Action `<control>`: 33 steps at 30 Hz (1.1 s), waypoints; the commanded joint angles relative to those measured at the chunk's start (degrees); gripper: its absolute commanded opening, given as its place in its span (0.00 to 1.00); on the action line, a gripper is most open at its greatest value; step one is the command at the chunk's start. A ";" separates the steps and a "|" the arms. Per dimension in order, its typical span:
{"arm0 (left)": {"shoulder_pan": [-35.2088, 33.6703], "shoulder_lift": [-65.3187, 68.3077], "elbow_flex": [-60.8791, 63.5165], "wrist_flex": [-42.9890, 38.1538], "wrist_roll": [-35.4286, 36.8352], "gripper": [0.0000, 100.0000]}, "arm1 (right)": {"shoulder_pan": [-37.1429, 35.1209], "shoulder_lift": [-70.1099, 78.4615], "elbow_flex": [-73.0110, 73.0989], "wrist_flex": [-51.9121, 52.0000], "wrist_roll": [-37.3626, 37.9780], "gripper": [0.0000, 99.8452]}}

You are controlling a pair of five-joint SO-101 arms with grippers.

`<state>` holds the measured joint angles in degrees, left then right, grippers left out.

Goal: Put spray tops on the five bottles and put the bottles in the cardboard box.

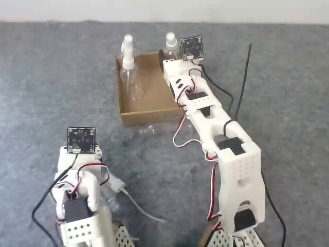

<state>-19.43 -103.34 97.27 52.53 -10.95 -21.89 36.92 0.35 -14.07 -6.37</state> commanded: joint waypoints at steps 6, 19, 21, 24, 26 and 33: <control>-0.26 -0.88 -0.75 -0.09 -0.26 0.01 | 1.10 -1.27 -3.16 -0.84 -0.26 0.14; -0.18 -0.88 -0.75 -0.09 -0.26 0.01 | 0.75 -1.36 -3.43 2.15 -0.26 0.16; -0.18 -0.88 -0.75 -0.09 -0.26 0.01 | 0.75 -1.54 -3.43 2.15 -0.26 0.18; -0.18 -0.88 -0.75 -0.09 -0.26 0.01 | 0.75 -1.36 -3.43 2.33 -0.26 0.25; -0.18 -0.88 -0.75 -0.09 -0.26 0.01 | 0.75 -1.36 -3.43 2.33 -0.26 0.27; -0.18 -0.88 -0.75 0.00 -0.26 0.01 | 0.75 -1.36 -3.43 2.33 -0.18 0.28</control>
<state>-19.43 -103.34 97.27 52.53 -10.95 -21.89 36.84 0.26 -12.13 -6.46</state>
